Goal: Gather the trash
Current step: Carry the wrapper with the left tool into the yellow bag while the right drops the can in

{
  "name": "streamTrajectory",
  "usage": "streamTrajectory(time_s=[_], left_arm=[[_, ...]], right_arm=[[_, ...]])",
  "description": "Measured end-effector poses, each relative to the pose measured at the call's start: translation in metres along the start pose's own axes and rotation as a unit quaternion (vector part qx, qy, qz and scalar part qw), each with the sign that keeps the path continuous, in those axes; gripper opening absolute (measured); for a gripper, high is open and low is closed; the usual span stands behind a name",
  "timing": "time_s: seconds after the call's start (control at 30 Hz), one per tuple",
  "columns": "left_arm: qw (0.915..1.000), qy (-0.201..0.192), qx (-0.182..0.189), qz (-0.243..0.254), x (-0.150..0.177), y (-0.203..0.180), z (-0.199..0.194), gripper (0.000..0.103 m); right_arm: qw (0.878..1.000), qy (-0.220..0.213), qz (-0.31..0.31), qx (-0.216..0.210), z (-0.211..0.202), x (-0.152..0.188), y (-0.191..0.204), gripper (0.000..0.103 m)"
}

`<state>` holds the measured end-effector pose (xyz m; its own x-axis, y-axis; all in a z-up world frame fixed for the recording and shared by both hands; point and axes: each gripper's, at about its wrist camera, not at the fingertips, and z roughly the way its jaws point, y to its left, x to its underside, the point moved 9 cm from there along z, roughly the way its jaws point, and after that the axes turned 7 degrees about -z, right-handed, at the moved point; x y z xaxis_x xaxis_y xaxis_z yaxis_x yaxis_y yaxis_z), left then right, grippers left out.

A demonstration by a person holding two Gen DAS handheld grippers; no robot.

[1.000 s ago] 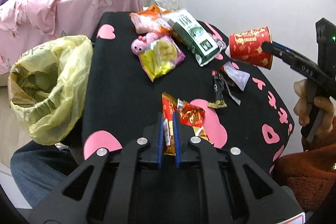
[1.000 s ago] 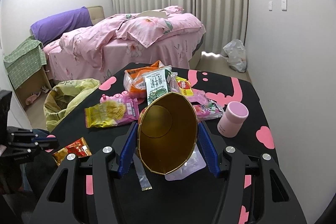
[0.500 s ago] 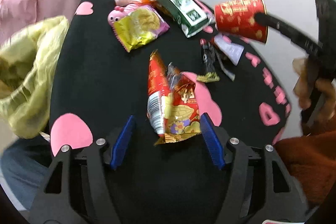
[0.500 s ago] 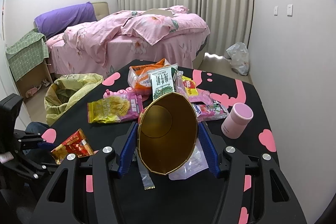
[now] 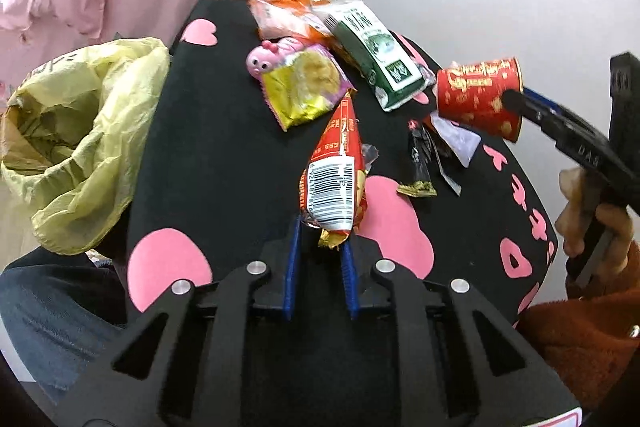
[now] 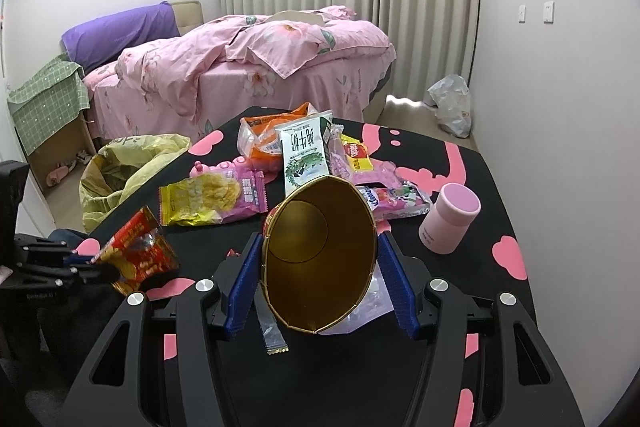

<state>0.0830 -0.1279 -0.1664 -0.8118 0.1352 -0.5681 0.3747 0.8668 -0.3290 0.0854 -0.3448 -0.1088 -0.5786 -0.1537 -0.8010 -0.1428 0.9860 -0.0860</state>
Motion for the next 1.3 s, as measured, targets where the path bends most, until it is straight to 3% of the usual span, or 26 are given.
streamTrajectory(time_s=[0.37, 0.67, 0.93, 1.13, 1.3], left_arm=[[0.9994, -0.031, -0.016, -0.002, -0.008, 0.006, -0.014, 0.018], [0.9952, -0.081, -0.041, -0.036, -0.033, 0.043, -0.044, 0.018], [0.981, -0.139, -0.117, -0.067, -0.075, 0.116, -0.094, 0.018], [0.9706, -0.148, -0.151, -0.115, -0.094, 0.172, -0.115, 0.018], [0.9666, -0.145, -0.172, -0.124, -0.098, 0.198, -0.115, 0.018]], right_arm=[[1.0, 0.0, -0.003, -0.005, 0.001, 0.001, 0.006, 0.055], [0.999, -0.015, -0.023, -0.019, 0.0, -0.022, 0.026, 0.055], [0.994, -0.042, -0.038, -0.098, 0.013, -0.086, 0.075, 0.055], [0.981, -0.045, -0.069, -0.174, 0.048, -0.139, 0.145, 0.055], [0.971, -0.02, -0.102, -0.217, 0.092, -0.161, 0.205, 0.055]])
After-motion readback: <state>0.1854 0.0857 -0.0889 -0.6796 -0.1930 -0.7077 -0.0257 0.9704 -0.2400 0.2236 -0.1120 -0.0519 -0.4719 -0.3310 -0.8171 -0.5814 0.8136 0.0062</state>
